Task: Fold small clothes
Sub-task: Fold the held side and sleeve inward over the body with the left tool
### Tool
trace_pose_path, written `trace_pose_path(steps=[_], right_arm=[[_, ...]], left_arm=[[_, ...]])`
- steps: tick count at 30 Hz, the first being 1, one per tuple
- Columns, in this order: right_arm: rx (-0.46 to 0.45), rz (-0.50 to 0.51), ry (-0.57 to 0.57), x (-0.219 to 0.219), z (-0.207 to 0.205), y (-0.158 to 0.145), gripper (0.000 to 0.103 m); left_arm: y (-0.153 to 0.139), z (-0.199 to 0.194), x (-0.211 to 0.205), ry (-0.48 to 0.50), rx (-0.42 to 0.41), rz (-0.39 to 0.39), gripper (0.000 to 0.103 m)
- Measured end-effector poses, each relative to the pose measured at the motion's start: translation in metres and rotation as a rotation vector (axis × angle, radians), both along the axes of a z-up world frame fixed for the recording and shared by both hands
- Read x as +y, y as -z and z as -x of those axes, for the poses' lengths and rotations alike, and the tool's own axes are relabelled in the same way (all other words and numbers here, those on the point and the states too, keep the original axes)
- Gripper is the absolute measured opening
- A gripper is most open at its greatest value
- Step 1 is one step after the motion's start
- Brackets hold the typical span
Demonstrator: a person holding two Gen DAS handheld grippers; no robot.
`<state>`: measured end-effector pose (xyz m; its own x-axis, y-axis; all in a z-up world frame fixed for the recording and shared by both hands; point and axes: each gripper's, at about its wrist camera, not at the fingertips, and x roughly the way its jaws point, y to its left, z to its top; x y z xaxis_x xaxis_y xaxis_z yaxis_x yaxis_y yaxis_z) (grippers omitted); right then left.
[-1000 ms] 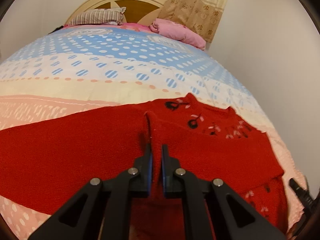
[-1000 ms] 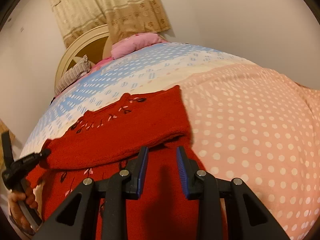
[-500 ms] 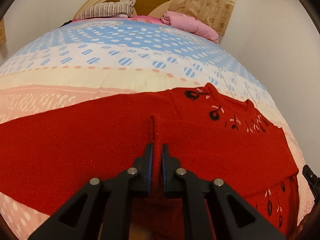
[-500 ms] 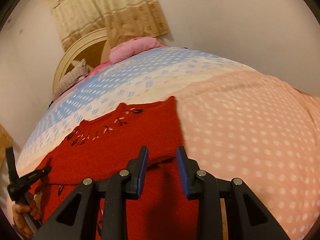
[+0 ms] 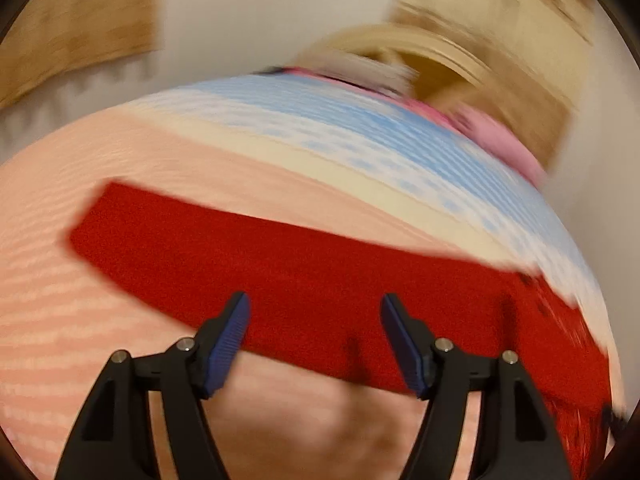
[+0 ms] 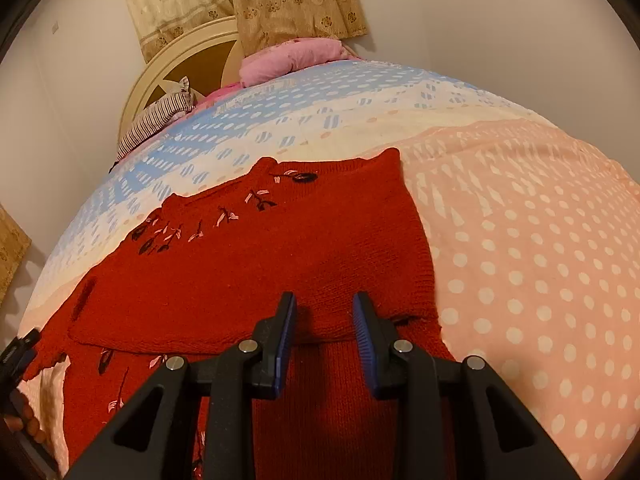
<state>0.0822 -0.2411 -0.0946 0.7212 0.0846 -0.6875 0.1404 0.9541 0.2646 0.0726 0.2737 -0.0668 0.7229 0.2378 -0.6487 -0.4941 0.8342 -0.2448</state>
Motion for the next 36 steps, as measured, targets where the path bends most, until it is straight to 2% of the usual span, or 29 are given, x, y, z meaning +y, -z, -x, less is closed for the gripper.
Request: trace_pose_path(steps=[2,5,8,14,15,18,21,22,23,27,30,34,36], right_arm=[[-0.001,-0.005,0.0,0.0,0.0,0.0,0.03],[-0.005,-0.019,0.005,-0.002,0.0,0.0,0.03],[-0.005,-0.02,0.006,-0.002,0.001,0.0,0.03],[-0.001,-0.014,0.006,-0.002,0.0,0.001,0.03],[-0.001,-0.014,0.007,-0.002,0.0,0.001,0.03],[-0.001,-0.012,0.006,-0.002,0.0,0.001,0.03],[0.002,-0.011,0.006,-0.002,-0.001,0.001,0.031],[0.003,-0.011,0.007,-0.002,-0.001,0.002,0.031],[0.003,-0.01,0.008,-0.002,-0.001,0.002,0.031],[0.003,-0.012,0.009,-0.001,-0.001,0.002,0.031],[0.003,-0.011,0.009,-0.001,-0.001,0.002,0.031],[0.004,-0.011,0.009,-0.001,-0.001,0.002,0.031],[0.003,-0.011,0.01,-0.001,-0.001,0.002,0.031]], left_arm=[[0.004,0.016,0.045,-0.15,-0.002,0.031,0.071],[0.017,0.031,0.092,-0.278,-0.003,0.141,0.071],[0.03,0.041,0.114,-0.321,-0.044,0.247,0.071],[0.033,0.028,0.119,-0.328,-0.093,0.267,0.071],[0.034,0.027,0.118,-0.334,-0.103,0.267,0.071],[0.036,0.018,0.115,-0.348,-0.084,0.237,0.059],[0.036,0.012,0.116,-0.343,-0.068,0.238,0.033],[0.038,0.011,0.117,-0.339,-0.059,0.248,0.017],[0.04,0.01,0.119,-0.337,-0.05,0.256,0.011],[0.039,0.013,0.118,-0.323,-0.065,0.262,0.01],[0.034,0.011,0.114,-0.307,-0.068,0.236,0.009],[0.013,-0.007,0.09,-0.242,-0.086,0.123,0.009],[-0.004,-0.017,0.066,-0.168,-0.114,0.062,0.009]])
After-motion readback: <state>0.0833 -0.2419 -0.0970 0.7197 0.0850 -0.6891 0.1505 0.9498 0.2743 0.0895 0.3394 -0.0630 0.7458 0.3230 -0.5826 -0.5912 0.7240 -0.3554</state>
